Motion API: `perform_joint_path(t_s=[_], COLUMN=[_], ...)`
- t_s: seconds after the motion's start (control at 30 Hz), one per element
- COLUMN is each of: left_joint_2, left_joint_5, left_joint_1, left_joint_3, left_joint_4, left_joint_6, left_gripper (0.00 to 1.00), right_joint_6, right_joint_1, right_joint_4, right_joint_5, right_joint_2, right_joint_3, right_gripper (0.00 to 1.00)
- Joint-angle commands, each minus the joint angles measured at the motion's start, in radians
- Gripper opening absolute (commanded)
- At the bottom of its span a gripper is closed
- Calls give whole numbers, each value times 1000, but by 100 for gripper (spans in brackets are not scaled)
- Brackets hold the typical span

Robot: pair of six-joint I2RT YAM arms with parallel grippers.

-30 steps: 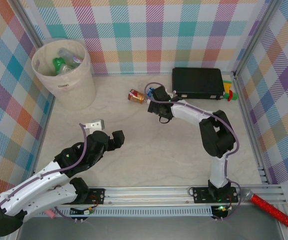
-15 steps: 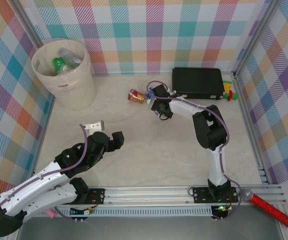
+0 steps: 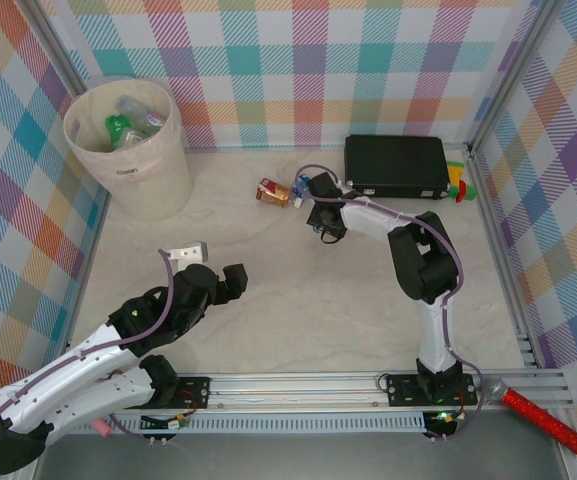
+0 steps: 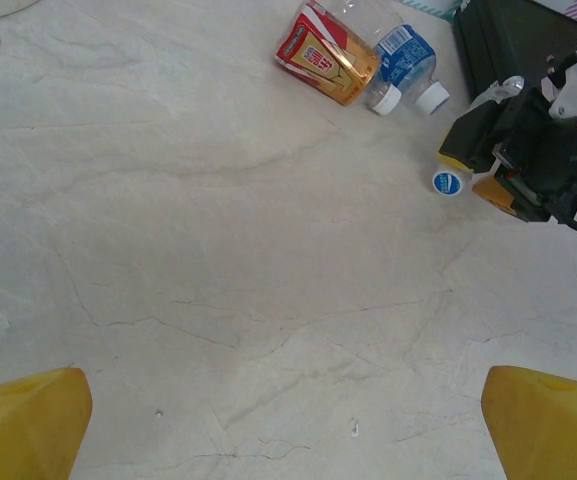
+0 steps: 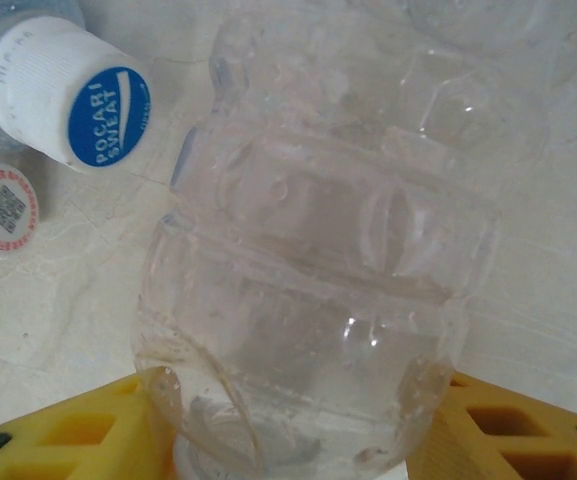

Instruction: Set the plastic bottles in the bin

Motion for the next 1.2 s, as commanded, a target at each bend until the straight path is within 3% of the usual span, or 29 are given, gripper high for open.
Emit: perform_joint_path(t_s=[0.0, 0.1, 0.17, 0.27, 0.53, 0.83, 1.17], left_joint_2=[-13, -22, -30, -44, -60, -68, -72], left_joint_5=[-8, -6, -10, -12, -14, -18, -16], left_joint_1=[-9, -9, -9, -9, -9, -9, -9], left_joint_3=[-1, -1, -3, -9, -22, -13, 2], left_joint_4=[-17, -23, -29, -29, -32, -47, -39], left_joint_6=[-8, -10, -12, -13, -22, -24, -62], left_gripper=[100, 100, 100, 100, 100, 100, 99], right_joint_6=[14, 14, 13, 6, 21, -18, -149], right_joint_1=[-9, -6, 3, 18, 36, 64, 142], right_joint_4=[-24, -34, -36, -36, -34, -26, 116], right_joint_5=[6, 9, 13, 25, 56, 133, 181], right_joint_2=[-22, -19, -20, -18, -8, -64, -326], right_joint_3=[-39, -45, -48, -44, -42, -94, -336], right_gripper=[51, 54, 63, 67, 54, 28, 22])
